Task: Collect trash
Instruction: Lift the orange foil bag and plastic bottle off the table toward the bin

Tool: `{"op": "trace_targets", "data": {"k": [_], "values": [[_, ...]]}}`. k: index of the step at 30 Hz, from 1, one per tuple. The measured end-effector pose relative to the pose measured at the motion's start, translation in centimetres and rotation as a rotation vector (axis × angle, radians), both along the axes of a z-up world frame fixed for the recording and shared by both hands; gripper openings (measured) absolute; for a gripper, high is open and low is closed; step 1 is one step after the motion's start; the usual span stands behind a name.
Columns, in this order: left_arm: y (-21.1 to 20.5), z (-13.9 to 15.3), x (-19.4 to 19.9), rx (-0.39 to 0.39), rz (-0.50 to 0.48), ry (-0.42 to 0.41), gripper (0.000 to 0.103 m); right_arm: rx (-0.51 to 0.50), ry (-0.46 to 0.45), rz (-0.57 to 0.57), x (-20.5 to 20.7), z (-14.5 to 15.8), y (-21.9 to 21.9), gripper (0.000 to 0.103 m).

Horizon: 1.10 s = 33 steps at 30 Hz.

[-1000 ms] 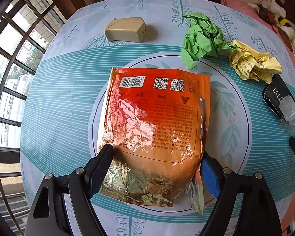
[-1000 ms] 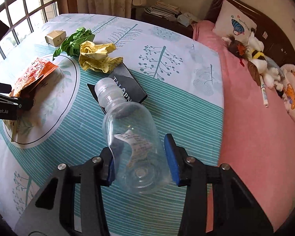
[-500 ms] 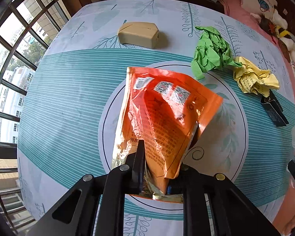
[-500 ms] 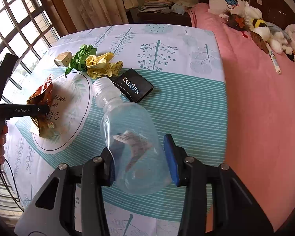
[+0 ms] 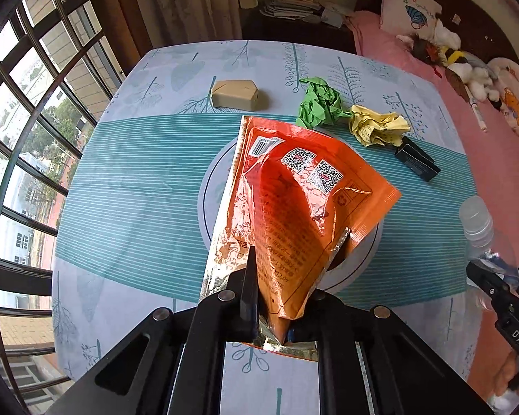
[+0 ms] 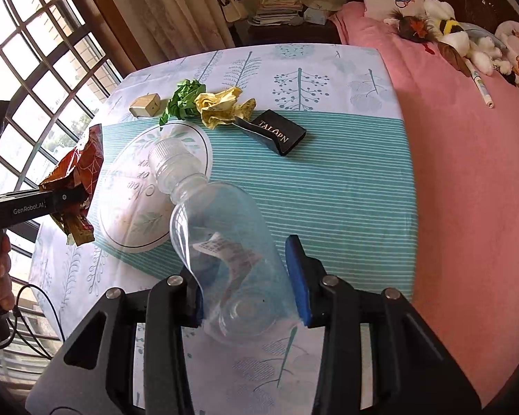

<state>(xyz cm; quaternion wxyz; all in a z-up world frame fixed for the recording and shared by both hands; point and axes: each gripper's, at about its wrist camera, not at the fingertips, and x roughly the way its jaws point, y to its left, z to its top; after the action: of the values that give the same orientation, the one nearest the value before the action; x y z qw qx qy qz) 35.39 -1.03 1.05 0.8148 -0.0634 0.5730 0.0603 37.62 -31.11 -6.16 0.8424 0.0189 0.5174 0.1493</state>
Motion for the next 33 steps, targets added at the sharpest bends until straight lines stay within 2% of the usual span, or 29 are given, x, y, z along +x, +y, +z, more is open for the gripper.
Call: {"op": "trace_targets", "data": {"k": [8, 14, 20, 26, 33], "values": [[1.0, 5.0, -8.3, 0.016, -0.121, -0.077, 0.010, 0.057, -0.030, -0.056, -6.8, 4.3, 3.3, 0.035], [2.9, 6.9, -14.9, 0.003, -0.210, -0.118, 0.010, 0.083, -0.063, -0.110, -13.9, 7.1, 6.9, 0.035], [4.4, 6.8, -21.4, -0.026, -0.299, -0.132, 0.010, 0.087, -0.068, -0.162, -21.5, 8.1, 10.9, 0.035], [5.0, 5.6, -26.9, -0.037, -0.394, -0.107, 0.010, 0.092, -0.061, -0.228, -29.0, 7.6, 13.7, 0.035], [4.6, 3.0, -31.5, -0.063, -0.466, -0.052, 0.010, 0.106, 0.030, -0.298, -35.4, 5.3, 14.6, 0.035]]}}
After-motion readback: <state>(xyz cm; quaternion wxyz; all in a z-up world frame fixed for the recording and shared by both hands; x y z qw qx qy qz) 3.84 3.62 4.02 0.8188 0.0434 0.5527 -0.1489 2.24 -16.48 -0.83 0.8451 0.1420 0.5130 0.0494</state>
